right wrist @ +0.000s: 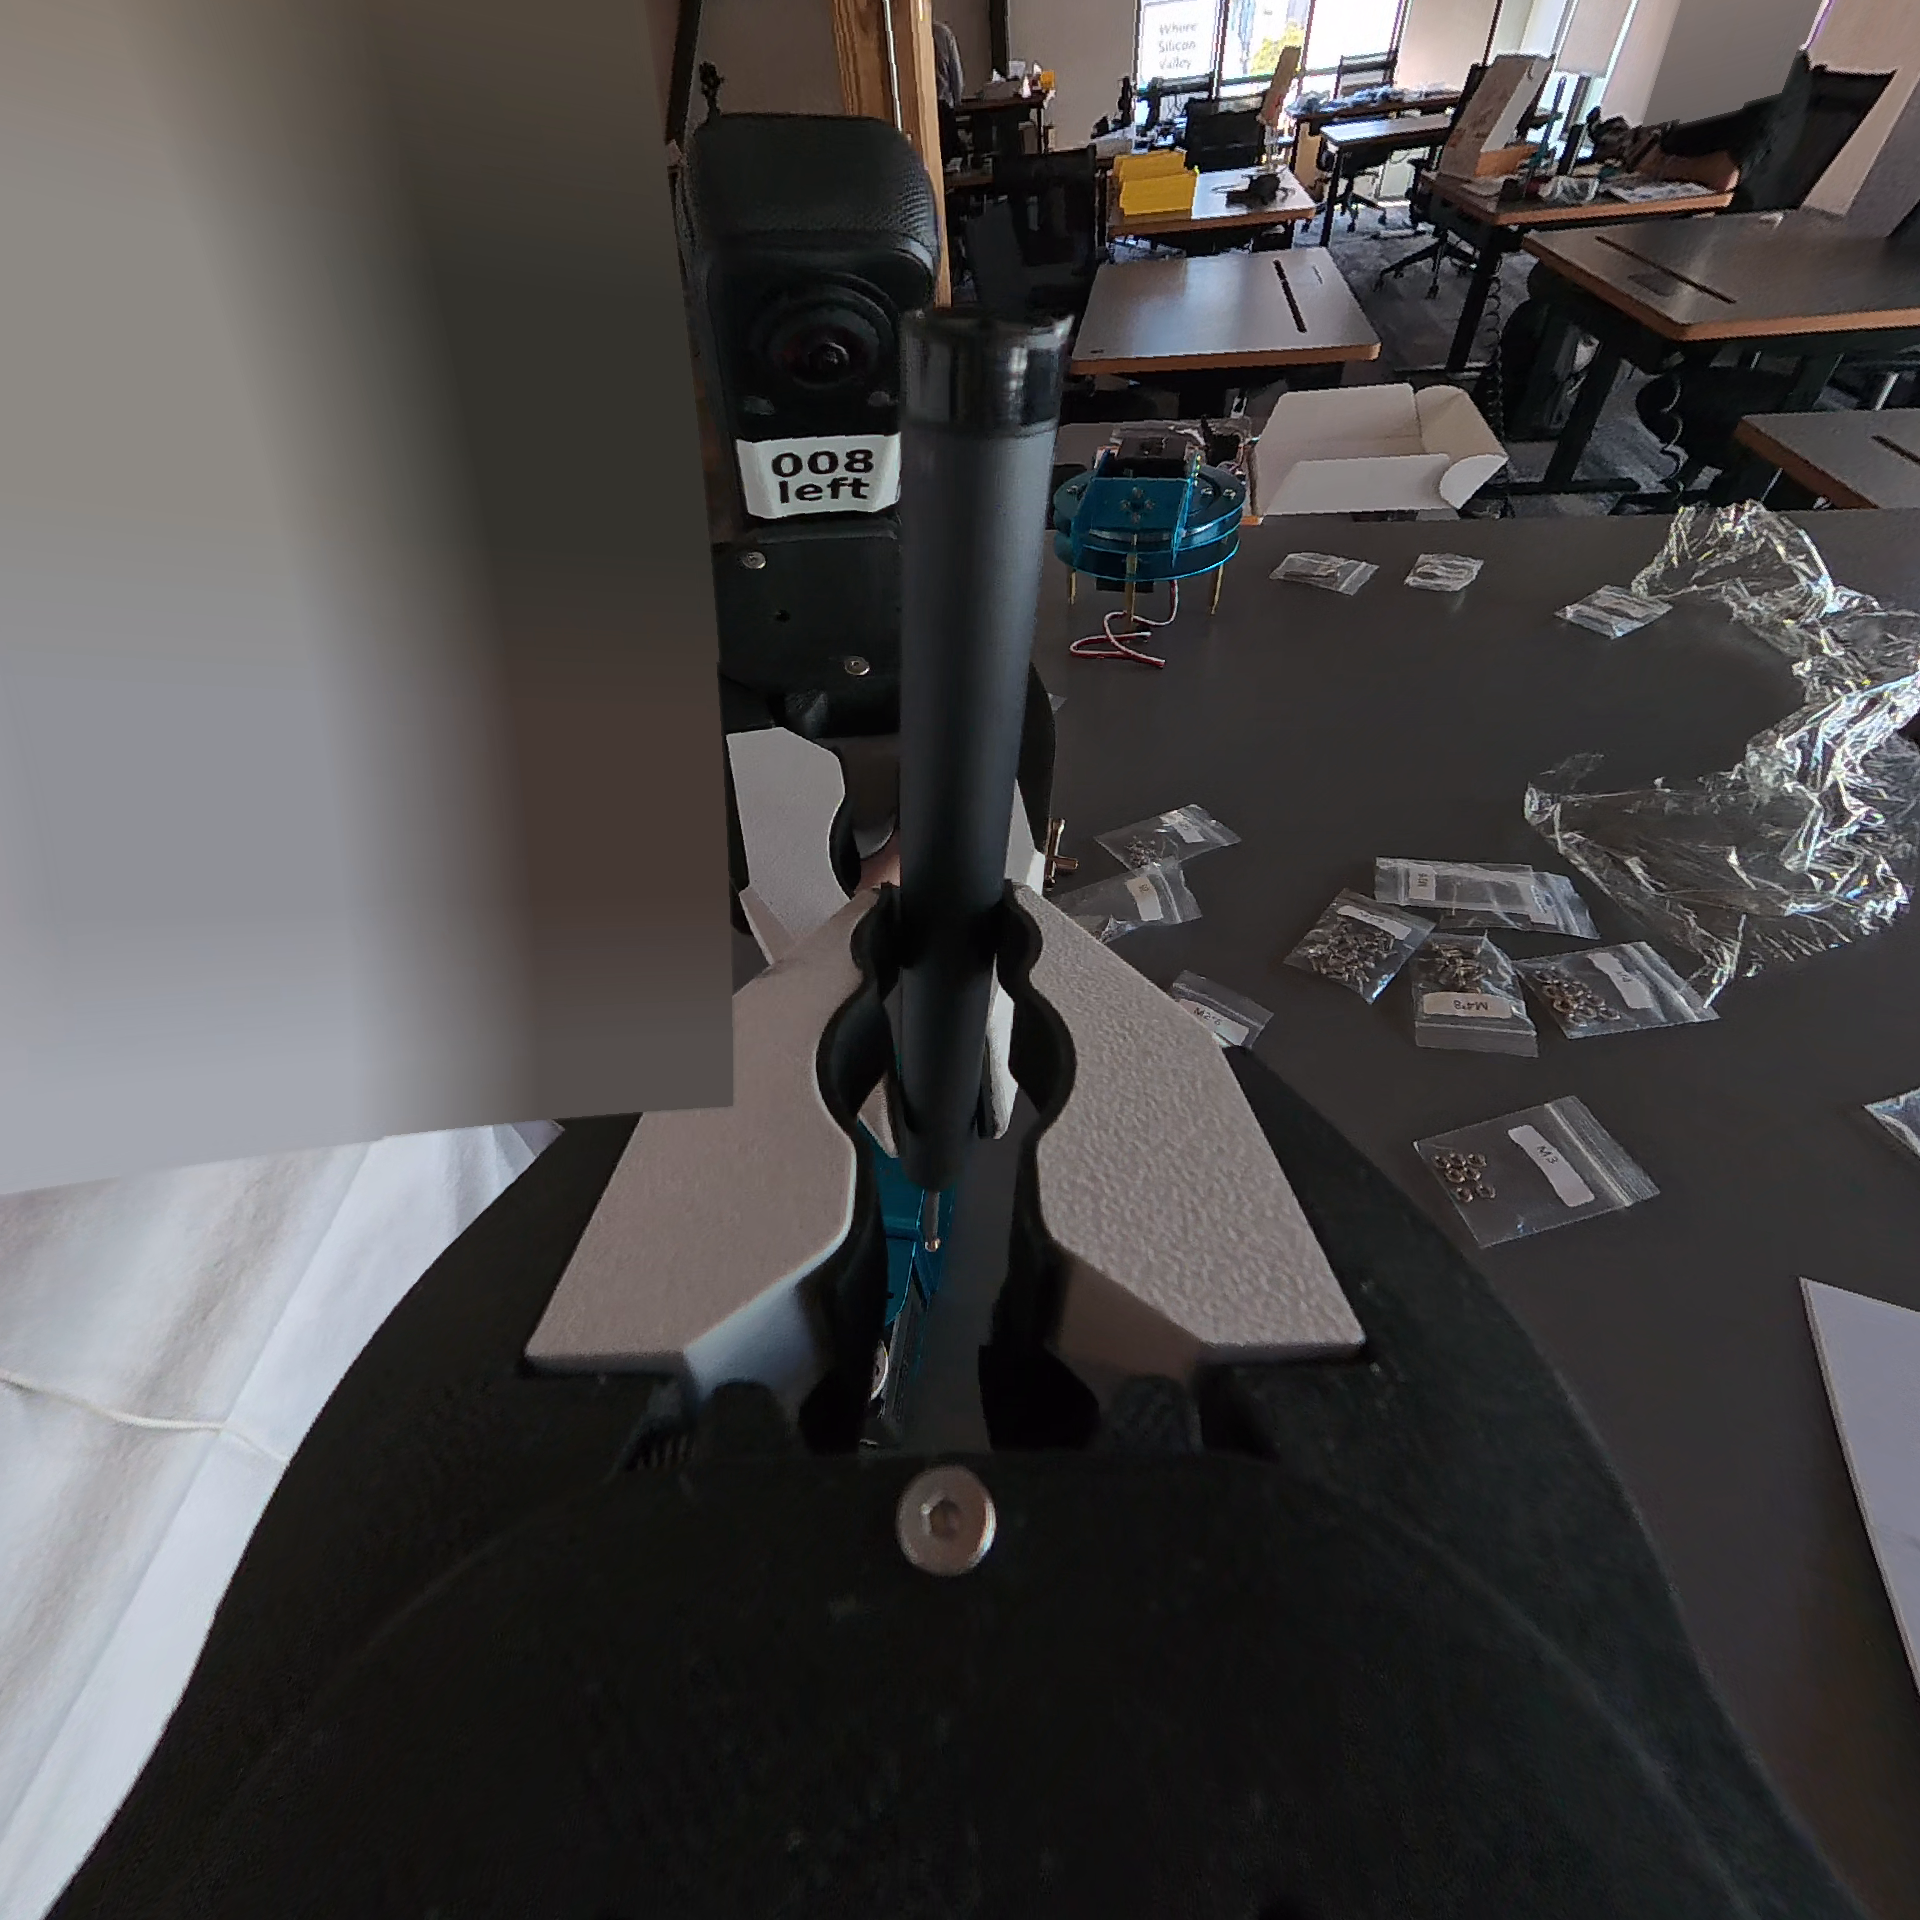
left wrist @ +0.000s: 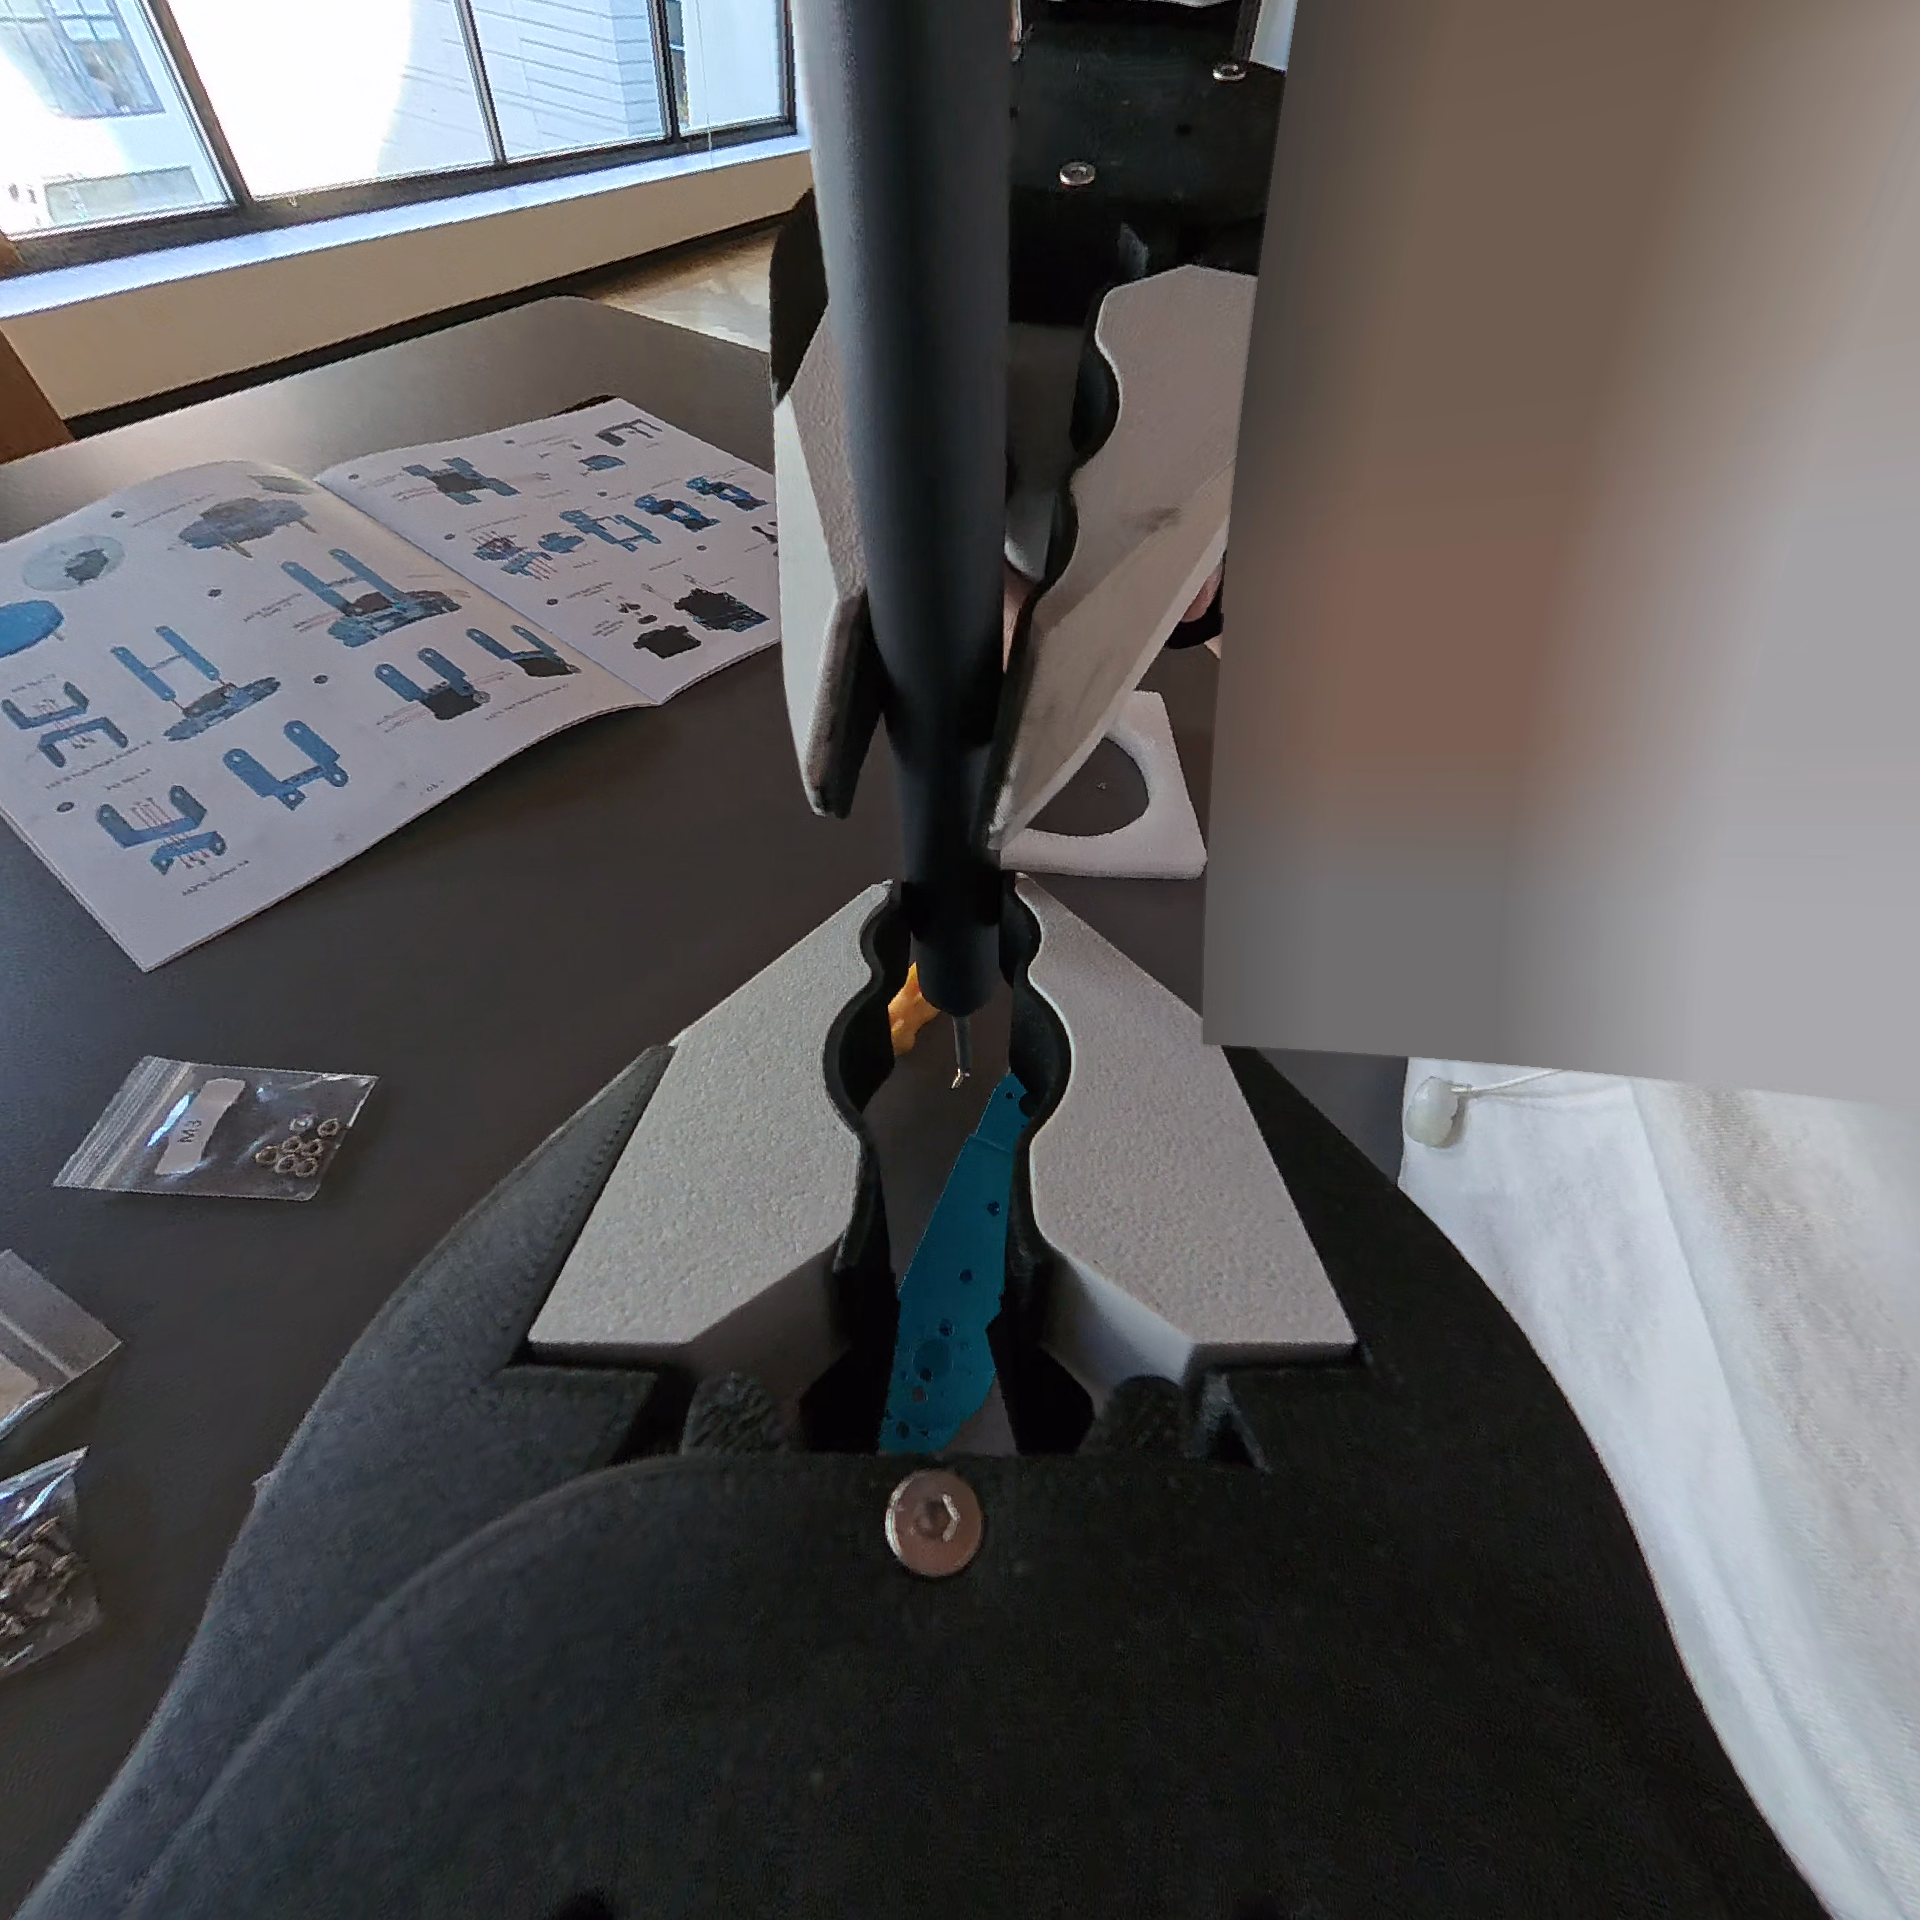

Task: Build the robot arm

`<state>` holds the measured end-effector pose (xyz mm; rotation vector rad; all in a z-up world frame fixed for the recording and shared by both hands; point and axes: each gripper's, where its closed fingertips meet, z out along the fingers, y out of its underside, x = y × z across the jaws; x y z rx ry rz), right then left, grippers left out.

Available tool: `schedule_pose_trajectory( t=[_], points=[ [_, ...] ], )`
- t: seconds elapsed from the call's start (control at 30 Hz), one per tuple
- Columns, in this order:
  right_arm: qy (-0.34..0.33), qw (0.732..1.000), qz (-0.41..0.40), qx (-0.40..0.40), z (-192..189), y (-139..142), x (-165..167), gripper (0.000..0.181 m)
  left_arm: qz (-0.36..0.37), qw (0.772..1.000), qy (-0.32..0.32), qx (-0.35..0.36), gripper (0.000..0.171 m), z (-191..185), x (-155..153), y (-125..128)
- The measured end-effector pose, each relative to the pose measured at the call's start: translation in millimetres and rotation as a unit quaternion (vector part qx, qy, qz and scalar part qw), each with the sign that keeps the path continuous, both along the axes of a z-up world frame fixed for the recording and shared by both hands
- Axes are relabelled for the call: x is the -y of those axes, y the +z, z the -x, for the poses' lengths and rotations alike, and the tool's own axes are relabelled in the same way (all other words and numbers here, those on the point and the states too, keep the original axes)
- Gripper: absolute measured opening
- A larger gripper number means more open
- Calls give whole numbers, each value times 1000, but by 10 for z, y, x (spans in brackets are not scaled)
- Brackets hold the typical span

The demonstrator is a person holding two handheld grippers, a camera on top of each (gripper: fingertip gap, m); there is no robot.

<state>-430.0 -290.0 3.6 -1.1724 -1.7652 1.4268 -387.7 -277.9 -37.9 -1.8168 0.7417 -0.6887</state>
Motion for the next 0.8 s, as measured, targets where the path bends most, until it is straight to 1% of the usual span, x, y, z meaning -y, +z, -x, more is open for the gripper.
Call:
schedule_pose_trajectory(
  t=[0.23, 0.37, 0.47, 0.63, 0.8],
  points=[
    [-3, 1000, 29, 10, 32, 33, -22, 17, 17, 998, -18, 55, 16, 4, -1, 49],
    [-1, 1000, 29, 13, 37, 23, -3, 17, 22, 996, -31, 87, 26, 23, 77, 72],
    [-1, 999, 28, 15, 49, 10, -1, 17, 13, 995, -18, 93, 26, 115, 119, 69],
    [-11, 1000, 29, 4, 43, 86, -65, 17, 34, 995, 7, 91, 30, 262, 178, -69],
    [-16, 1000, 26, -2, 42, 172, -112, 17, 61, 995, 7, 81, 30, 199, 183, -258]
  ],
)
